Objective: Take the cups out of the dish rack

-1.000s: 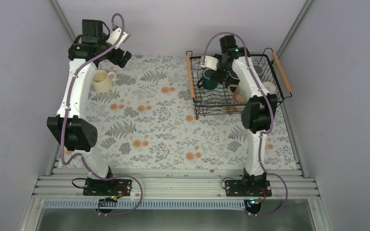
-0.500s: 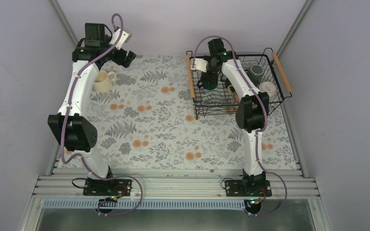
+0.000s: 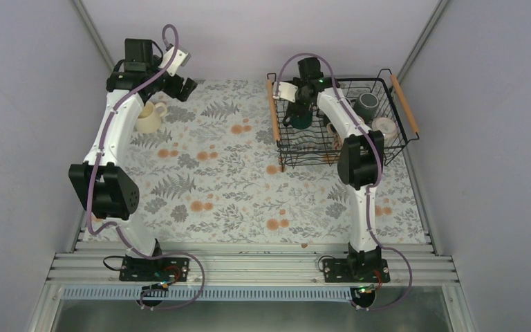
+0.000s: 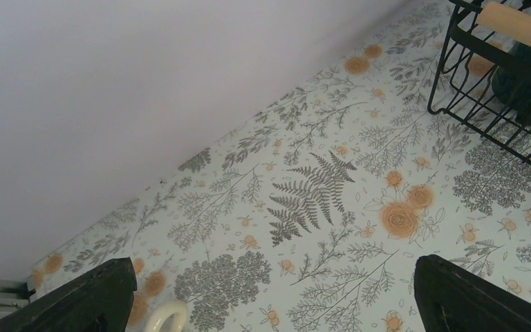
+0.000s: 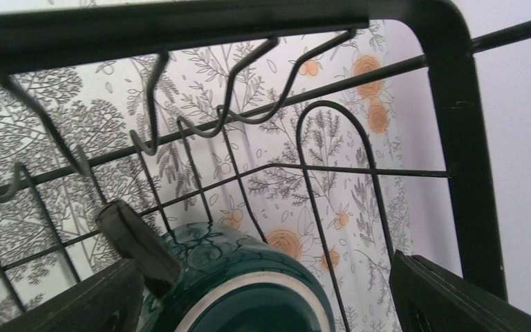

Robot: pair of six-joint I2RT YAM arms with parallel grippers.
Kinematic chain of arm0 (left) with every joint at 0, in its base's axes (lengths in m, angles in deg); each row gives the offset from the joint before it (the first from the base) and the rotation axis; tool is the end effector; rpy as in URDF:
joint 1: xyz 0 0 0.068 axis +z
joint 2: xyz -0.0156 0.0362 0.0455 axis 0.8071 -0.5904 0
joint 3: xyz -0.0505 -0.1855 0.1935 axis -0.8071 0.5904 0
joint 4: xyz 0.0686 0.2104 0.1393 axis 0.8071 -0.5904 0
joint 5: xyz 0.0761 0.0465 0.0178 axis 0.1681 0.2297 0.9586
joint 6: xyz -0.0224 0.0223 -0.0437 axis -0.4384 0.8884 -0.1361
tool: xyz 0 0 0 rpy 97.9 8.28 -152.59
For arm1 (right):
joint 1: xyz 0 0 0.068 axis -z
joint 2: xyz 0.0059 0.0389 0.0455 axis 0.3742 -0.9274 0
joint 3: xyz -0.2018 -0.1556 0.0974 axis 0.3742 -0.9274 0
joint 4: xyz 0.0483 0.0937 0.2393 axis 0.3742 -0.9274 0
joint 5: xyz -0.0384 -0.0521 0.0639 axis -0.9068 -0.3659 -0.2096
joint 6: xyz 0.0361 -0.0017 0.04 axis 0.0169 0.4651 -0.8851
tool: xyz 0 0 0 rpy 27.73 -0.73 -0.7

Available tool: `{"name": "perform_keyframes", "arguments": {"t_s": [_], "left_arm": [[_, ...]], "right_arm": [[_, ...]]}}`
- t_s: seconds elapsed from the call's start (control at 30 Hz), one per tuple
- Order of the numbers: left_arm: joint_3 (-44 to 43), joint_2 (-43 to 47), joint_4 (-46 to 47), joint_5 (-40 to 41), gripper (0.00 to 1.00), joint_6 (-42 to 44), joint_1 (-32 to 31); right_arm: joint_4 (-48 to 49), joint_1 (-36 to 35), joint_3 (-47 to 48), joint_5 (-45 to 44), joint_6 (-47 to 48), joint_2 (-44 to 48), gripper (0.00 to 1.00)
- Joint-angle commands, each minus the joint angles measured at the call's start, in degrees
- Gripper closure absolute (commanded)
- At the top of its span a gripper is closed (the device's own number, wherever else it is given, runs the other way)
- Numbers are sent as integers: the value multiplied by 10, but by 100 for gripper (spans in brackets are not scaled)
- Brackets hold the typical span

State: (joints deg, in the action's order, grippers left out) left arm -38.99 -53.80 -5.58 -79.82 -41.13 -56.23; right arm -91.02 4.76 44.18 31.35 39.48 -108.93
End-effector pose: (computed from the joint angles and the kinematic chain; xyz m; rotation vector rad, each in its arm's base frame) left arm 0.3944 -0.0278 0.3888 0.7016 2.0643 -0.1232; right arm 0.4832 0.1537 0.2557 -1.6796 1.8676 -0.2071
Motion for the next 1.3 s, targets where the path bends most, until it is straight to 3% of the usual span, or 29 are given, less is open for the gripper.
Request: {"name": "perform_keyframes", "arguments": {"t_s": [0.0, 0.6, 0.7, 0.87, 1.03, 1.27], "left_arm": [[9, 21, 16, -10, 0, -8, -2], [24, 28, 26, -22, 0, -15, -2], [23, 30, 23, -22, 0, -14, -2], [24, 34, 18, -26, 0, -10, -2], [24, 33, 19, -35, 0, -16, -2], [18, 35, 15, -38, 0, -15, -3]], "right_arm": [[55, -2, -7, -17, -20, -19, 8], [115, 20, -4, -73, -72, -39, 8], [95, 22, -2, -75, -77, -34, 14], [66, 34, -37, -62, -87, 1, 17], [100, 42, -113, -61, -83, 59, 18], [78, 48, -115, -57, -93, 94, 17]]}}
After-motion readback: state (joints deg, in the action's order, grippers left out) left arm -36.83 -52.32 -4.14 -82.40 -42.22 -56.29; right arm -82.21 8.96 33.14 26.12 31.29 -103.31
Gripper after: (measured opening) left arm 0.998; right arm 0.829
